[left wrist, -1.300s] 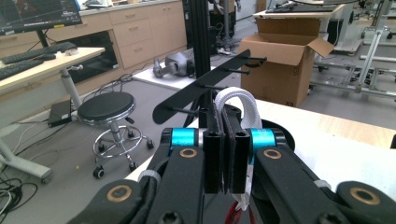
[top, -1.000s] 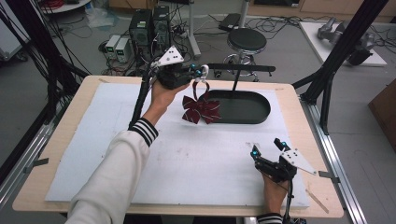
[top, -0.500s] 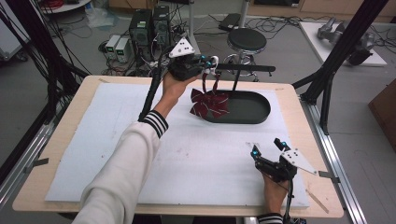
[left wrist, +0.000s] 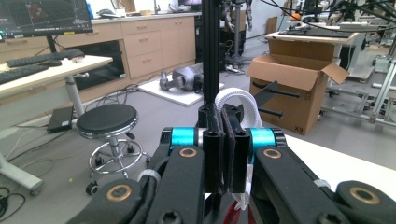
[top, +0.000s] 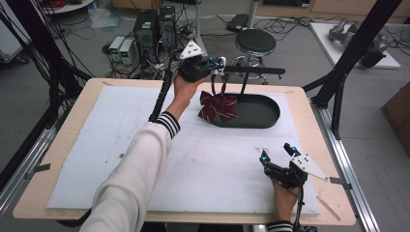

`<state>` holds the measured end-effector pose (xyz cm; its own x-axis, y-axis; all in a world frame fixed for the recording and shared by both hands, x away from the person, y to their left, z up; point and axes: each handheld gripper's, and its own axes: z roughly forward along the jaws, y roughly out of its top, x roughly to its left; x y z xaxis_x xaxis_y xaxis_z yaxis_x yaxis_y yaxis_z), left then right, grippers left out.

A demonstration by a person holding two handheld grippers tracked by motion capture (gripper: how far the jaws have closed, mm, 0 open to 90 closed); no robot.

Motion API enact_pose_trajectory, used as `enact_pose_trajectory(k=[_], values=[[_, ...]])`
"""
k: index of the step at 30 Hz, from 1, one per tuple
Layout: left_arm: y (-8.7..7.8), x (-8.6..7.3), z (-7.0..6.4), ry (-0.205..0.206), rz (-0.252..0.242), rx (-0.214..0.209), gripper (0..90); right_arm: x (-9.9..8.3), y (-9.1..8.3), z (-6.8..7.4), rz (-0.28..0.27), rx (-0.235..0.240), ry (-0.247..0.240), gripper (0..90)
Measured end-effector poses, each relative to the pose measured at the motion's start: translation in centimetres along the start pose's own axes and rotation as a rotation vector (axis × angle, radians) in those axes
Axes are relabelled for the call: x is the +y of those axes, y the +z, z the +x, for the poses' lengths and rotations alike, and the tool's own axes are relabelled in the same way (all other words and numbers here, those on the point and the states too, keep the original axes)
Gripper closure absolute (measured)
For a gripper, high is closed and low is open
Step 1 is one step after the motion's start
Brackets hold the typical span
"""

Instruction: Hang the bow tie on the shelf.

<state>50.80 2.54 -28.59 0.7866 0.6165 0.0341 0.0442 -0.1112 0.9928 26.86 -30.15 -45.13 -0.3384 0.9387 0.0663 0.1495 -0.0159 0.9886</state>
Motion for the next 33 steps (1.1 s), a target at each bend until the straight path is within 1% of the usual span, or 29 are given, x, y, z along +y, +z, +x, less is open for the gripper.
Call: enact_pose_trajectory(k=[3, 5, 7, 8, 10, 13, 14, 18, 22, 23, 25, 27, 30, 33], values=[[0.6, -0.1, 0.0, 0.010, 0.016, 0.004, 87.5, 0.0, 0.0, 0.0, 0.001, 0.001, 0.002, 9.4], [1.0, 0.0, -0.1, 0.011, 0.014, 0.002, 87.5, 0.0, 0.0, 0.0, 0.002, 0.001, 0.001, 9.4], [1.5, 0.3, -0.4, 0.036, 0.010, 0.003, 87.5, 0.0, 0.0, 0.0, 0.002, 0.002, 0.000, 9.4], [1.7, 0.3, -0.5, 0.041, 0.008, 0.006, 87.5, 0.0, 0.0, 0.0, 0.002, 0.002, 0.000, 9.4], [2.0, 0.2, -0.6, 0.045, 0.017, 0.024, 87.5, 0.0, 0.0, 0.0, 0.002, 0.003, 0.001, 9.4], [2.2, -0.1, -0.2, 0.021, 0.024, 0.045, 87.5, 0.0, 0.0, 0.0, 0.001, 0.002, -0.001, 9.4], [2.2, -0.2, -0.1, 0.014, 0.026, 0.045, 87.5, 0.0, 0.0, 0.0, 0.002, 0.001, 0.000, 9.3], [2.6, -0.5, -0.3, 0.029, 0.058, 0.083, 87.4, 0.0, 0.0, 0.1, 0.003, 0.001, 0.002, 9.4], [2.8, -0.6, -0.3, 0.022, 0.056, 0.094, 87.4, 0.0, 0.0, 0.1, 0.001, 0.000, -0.006, 9.4], [2.9, -0.6, -0.3, 0.027, 0.061, 0.099, 87.4, 0.0, 0.0, 0.1, 0.001, 0.001, -0.007, 9.4], [3.0, -0.6, -0.4, 0.050, 0.066, 0.129, 87.5, 0.0, 0.0, 0.1, 0.002, 0.001, 0.000, 9.4], [2.9, -0.7, -0.4, 0.054, 0.072, 0.161, 87.5, 0.0, 0.0, 0.0, 0.001, 0.003, -0.002, 9.4], [2.8, -0.7, -0.2, 0.052, 0.077, 0.196, 87.5, 0.0, 0.0, 0.0, 0.002, 0.003, 0.002, 9.4], [2.7, -0.7, -0.2, 0.060, 0.076, 0.217, 87.4, 0.0, 0.0, 0.1, 0.002, 0.001, 0.002, 9.4]])
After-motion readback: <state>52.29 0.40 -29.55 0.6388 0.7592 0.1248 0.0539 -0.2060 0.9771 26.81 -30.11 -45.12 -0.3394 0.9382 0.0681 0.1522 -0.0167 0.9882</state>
